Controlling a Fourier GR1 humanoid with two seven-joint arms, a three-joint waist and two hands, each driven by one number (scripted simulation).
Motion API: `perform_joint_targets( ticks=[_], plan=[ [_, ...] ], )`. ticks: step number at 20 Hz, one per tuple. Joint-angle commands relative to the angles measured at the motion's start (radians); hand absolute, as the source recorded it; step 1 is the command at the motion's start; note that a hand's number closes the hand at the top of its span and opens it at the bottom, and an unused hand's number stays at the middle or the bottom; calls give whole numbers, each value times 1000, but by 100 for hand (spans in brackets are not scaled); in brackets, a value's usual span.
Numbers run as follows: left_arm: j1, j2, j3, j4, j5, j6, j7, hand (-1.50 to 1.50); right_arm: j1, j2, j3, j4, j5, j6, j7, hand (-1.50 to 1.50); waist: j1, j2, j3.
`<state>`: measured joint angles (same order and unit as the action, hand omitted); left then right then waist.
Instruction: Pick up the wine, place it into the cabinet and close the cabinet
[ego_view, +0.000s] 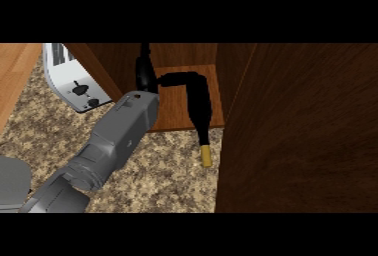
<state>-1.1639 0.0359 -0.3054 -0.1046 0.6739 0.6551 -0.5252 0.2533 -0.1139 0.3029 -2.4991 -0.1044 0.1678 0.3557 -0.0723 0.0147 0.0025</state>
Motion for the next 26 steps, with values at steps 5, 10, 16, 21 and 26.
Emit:
perform_joint_targets(
  ticks=[5,10,16,21,26],
  plan=[
    [9,52,16,-40,-18,-114,-69,-150,81,-9,-4,-169,-84,1,44,-150,25,-7,-3],
    [62,28,44,-100,-4,-203,-140,-150,104,-16,-55,-165,-119,9,10,-150,39,-10,-2],
    [54,-7,55,-187,-12,-187,-144,-150,106,-2,22,-210,-62,-21,73,-150,57,-20,-3],
    [147,2,36,-303,-15,-254,-107,-150,88,-3,8,-243,-62,-49,111,-150,81,-29,-3],
    [213,2,-2,-465,-36,-213,-61,-150,105,-34,-27,-261,-80,-42,118,-150,86,-33,-2]
  ],
)
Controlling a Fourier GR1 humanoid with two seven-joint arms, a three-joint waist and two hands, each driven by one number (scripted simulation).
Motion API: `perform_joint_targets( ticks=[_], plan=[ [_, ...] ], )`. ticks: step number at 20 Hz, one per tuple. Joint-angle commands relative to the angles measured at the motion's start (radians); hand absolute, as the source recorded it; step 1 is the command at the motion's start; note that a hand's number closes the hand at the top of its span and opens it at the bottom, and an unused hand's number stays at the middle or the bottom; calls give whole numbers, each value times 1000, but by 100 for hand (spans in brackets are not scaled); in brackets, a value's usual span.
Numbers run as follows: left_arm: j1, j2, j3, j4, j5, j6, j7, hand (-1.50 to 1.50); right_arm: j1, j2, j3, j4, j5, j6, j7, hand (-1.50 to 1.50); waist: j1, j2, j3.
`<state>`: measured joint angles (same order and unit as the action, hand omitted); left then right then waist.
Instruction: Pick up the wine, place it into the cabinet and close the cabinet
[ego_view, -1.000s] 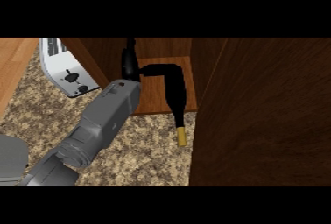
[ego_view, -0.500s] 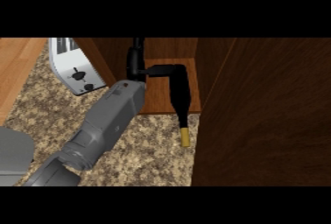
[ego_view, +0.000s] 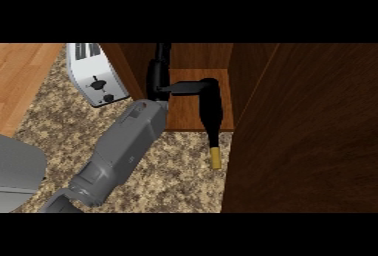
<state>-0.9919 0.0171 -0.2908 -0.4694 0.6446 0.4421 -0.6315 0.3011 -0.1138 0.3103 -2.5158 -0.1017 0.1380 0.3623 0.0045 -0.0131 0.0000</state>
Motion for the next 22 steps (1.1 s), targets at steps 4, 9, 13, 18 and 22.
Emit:
perform_joint_targets(
  ticks=[4,9,13,18,22],
  plan=[
    [184,16,-68,-279,-30,33,69,-150,25,0,26,-193,-19,-43,100,-150,20,-5,0],
    [342,15,-152,-520,-61,67,112,-150,35,1,63,-183,19,-48,72,-150,17,-7,0],
    [482,69,-186,-722,-56,86,180,-150,83,-28,64,-216,9,-42,73,-150,11,-6,0],
    [631,73,-280,-897,-116,147,187,-150,30,-36,54,-239,-18,-54,104,-150,2,1,0],
    [766,159,-301,-1075,-129,139,202,-150,47,-46,59,-239,7,-56,100,-150,-1,2,0]
  ],
)
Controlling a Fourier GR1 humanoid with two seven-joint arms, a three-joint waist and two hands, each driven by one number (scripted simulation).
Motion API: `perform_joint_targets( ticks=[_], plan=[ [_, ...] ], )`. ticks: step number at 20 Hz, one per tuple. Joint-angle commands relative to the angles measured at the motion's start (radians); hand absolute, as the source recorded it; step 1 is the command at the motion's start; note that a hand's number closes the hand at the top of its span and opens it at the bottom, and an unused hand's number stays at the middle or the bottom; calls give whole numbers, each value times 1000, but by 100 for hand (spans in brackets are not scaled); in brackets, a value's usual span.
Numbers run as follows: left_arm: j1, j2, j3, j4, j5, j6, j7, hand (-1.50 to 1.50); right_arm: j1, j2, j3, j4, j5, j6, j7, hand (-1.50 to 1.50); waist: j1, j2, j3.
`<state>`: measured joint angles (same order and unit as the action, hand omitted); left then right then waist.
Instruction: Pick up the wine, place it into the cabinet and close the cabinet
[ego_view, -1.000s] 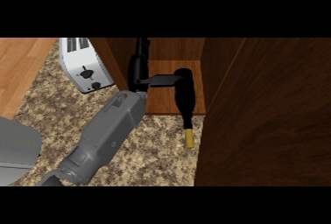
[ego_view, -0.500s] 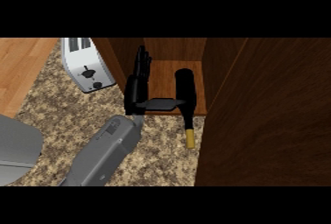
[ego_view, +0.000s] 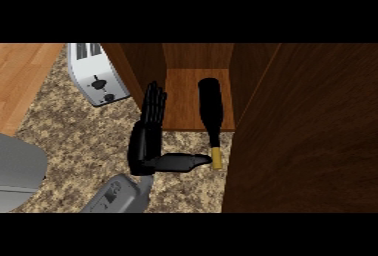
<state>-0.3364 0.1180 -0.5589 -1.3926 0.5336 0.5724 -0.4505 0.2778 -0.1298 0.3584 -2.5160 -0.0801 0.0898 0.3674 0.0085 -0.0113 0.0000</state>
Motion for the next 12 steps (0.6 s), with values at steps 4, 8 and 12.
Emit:
perform_joint_targets(
  ticks=[4,8,12],
  plan=[
    [183,38,-52,-186,-44,-3,-21,-150,15,-76,-26,-191,-87,47,119,150,-11,9,0],
    [289,132,-82,-376,-68,65,37,-150,32,-171,70,-162,-73,159,122,150,-1,1,1],
    [376,194,-48,-417,-55,22,-3,-150,23,-165,211,-162,-99,187,158,150,0,6,-1]
  ],
)
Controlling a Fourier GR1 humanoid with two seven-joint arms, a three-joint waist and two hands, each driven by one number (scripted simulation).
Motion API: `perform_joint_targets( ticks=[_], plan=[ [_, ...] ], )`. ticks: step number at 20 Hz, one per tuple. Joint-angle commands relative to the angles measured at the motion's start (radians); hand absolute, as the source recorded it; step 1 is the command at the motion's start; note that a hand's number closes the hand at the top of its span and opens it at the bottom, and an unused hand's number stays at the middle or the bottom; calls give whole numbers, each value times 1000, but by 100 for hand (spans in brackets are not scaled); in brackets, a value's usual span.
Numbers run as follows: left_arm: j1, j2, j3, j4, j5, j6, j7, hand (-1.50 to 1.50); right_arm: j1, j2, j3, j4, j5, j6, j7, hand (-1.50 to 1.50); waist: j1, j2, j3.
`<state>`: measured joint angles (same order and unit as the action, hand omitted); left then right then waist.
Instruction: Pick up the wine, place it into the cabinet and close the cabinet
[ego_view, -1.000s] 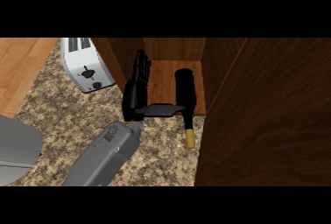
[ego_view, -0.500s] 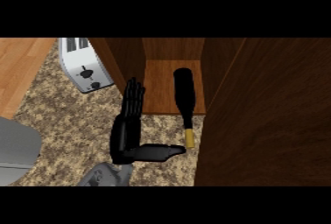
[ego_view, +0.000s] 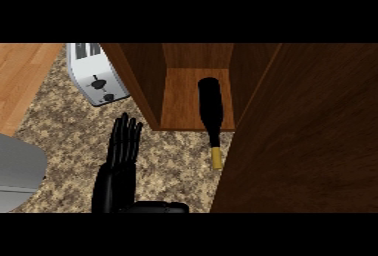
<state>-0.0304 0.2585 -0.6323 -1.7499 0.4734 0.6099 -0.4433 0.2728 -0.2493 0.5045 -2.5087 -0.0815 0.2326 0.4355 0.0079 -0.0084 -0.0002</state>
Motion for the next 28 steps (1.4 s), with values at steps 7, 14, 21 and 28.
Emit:
perform_joint_targets(
  ticks=[7,14,21,28],
  plan=[
    [217,164,78,-147,42,-109,-59,-150,-32,-2,213,-223,6,12,149,150,0,-1,-3],
    [334,275,209,-283,123,-163,-52,-150,-152,135,361,-121,67,-82,246,150,12,-6,-5],
    [380,337,332,-261,227,-308,-83,-150,-358,244,395,58,71,-189,302,150,26,2,-6],
    [475,410,433,-300,303,-431,-102,-150,-638,247,404,277,71,-455,237,150,58,4,-6]
  ],
)
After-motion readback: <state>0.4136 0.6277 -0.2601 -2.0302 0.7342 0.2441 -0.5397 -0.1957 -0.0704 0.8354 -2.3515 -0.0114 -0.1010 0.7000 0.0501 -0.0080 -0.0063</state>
